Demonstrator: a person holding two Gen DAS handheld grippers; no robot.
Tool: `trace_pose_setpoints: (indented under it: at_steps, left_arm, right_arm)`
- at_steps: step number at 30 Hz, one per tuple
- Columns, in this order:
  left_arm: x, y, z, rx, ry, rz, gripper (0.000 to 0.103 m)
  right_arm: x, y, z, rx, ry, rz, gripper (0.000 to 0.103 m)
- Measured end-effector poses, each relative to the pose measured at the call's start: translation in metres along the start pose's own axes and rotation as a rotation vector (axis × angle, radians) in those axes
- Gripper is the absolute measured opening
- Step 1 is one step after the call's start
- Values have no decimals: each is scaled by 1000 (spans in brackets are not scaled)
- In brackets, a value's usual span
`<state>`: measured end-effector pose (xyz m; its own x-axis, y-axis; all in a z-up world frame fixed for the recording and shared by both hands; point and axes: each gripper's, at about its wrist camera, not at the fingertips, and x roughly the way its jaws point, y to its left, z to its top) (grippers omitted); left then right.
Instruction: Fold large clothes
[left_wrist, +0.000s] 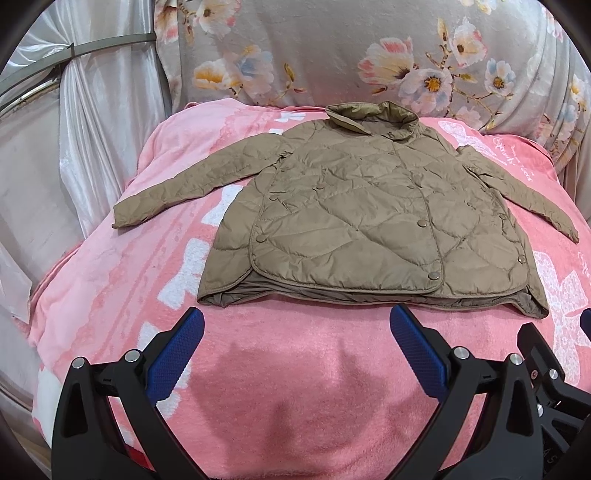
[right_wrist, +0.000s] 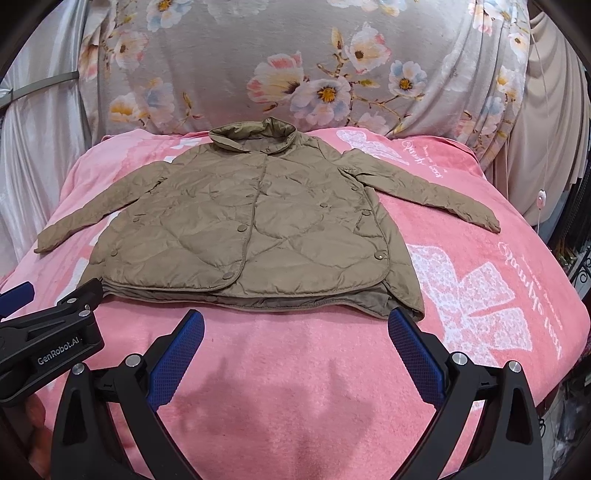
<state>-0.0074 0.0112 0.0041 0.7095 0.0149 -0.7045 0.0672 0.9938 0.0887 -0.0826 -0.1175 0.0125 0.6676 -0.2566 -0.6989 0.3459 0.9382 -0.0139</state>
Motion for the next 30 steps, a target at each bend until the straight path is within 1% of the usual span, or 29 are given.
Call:
trace_pose_setpoints:
  at_steps: [30]
  left_arm:
    - [1,6,2,-2,2,1,98]
  right_arm:
    - [0,1,-1,0,0,-1,98]
